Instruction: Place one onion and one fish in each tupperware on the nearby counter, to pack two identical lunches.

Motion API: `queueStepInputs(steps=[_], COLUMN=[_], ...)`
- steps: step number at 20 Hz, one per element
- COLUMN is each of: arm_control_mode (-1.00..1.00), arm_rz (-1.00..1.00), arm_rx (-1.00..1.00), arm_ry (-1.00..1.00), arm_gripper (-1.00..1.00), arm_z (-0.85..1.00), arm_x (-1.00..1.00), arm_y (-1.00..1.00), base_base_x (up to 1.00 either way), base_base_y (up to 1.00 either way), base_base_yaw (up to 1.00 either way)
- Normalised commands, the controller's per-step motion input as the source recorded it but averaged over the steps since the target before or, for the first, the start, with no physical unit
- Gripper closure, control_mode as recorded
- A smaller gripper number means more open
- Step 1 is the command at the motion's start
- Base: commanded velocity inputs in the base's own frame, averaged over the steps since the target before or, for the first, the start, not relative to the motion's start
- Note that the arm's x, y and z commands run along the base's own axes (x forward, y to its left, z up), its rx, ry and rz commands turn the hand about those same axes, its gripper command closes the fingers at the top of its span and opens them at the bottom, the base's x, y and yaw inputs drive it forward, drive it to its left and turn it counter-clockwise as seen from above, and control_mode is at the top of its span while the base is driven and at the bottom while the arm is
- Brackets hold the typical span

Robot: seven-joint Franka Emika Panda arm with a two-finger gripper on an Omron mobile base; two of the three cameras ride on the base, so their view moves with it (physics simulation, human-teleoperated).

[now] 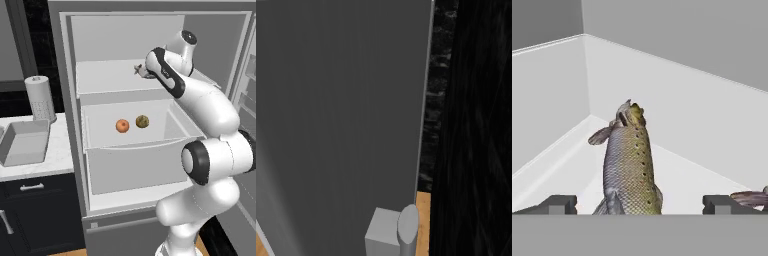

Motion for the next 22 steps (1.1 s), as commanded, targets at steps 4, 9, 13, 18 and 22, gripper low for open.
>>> queueStepInputs(steps=[4, 9, 13, 18, 22], arm_control_mode=[-1.00, -1.00, -1.00, -1.00, -1.00], arm_rz=[0.03, 0.03, 0.04, 0.01, 0.01], arm_rx=[0.00, 0.00, 0.00, 0.00, -0.01], arm_ry=[0.04, 0.14, 0.18, 0.17, 0.06], arm_gripper=[-1.00, -1.00, 1.00, 1.00, 1.00], arm_z=[-0.10, -0.30, -0.42, -0.63, -0.76], arm_x=[0.42, 0.26, 0.01, -0.39, -0.37], arm_y=[0.03, 0.11, 0.11, 0.26, 0.29], base_base_x=[0.00, 0.00, 0.00, 0.00, 0.00], base_base_y=[0.00, 0.00, 0.00, 0.00, 0.00], base_base_yaw=[0.00, 0.00, 0.00, 0.00, 0.00])
